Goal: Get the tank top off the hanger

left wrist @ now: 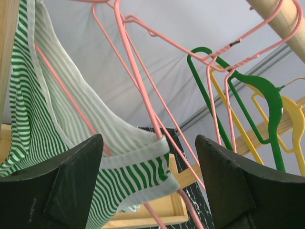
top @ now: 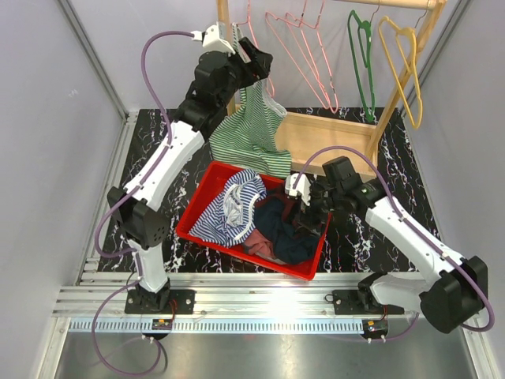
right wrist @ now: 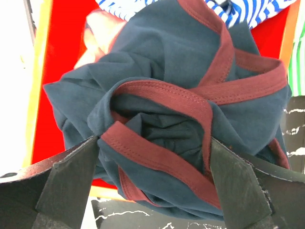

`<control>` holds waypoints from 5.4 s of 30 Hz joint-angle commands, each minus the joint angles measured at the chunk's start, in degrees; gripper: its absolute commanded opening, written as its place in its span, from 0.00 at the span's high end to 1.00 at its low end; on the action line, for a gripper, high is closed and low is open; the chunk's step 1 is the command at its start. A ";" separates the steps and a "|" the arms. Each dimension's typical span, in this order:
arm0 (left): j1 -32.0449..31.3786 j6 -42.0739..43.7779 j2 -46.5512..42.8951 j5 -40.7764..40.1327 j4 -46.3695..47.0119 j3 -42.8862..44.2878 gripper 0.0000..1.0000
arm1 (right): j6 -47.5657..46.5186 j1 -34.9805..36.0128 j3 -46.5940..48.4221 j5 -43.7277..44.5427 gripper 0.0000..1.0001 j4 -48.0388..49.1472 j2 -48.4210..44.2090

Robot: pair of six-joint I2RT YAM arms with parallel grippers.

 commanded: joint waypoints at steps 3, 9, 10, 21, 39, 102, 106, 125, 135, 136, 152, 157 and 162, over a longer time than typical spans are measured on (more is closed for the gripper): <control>0.25 4.25 3.80 -2.47 4.46 7.16 0.25 | -0.97 0.38 1.76 4.51 0.00 0.56 -2.07; 0.86 4.61 7.23 -1.24 6.92 10.06 0.35 | -5.45 0.29 2.02 6.62 0.00 -1.46 -5.23; 0.86 4.61 7.32 -0.98 7.28 9.89 0.40 | -5.98 0.29 2.11 6.45 0.00 -1.99 -6.54; 1.39 4.17 6.62 1.49 12.10 9.10 0.90 | -6.86 -0.41 2.55 4.87 0.00 -3.22 -11.74; 7.89 -8.30 -1.46 21.95 23.88 1.28 1.00 | -4.75 -2.08 2.90 3.99 0.00 -1.03 -15.34; 15.80 -1.89 -57.98 45.52 29.95 -73.51 1.00 | 47.45 0.65 53.08 9.87 0.29 16.20 28.42; 15.80 -2.07 -58.42 45.96 30.22 -74.48 1.00 | 46.93 0.65 54.58 10.84 0.40 16.46 29.83; 15.98 4.35 -63.08 44.99 22.48 -75.27 1.00 | 42.17 0.03 51.24 14.10 0.92 16.29 27.37; 15.98 1.80 -62.64 45.52 25.12 -75.98 1.00 | 49.30 0.65 52.12 8.46 0.25 16.73 29.22; 16.07 1.62 -62.64 45.69 25.47 -75.89 1.00 | 49.65 0.65 52.47 8.99 0.25 16.47 29.57; 16.33 6.45 -64.74 44.29 20.73 -75.89 1.00 | 45.88 1.00 54.50 15.84 1.00 14.79 31.25; 16.77 12.42 -67.90 41.74 15.20 -75.10 1.00 | 42.44 -2.06 50.63 17.35 1.00 16.20 27.38; 17.03 16.73 -69.84 41.12 11.07 -74.57 1.00 | 42.27 -6.38 48.34 16.91 1.00 17.78 25.26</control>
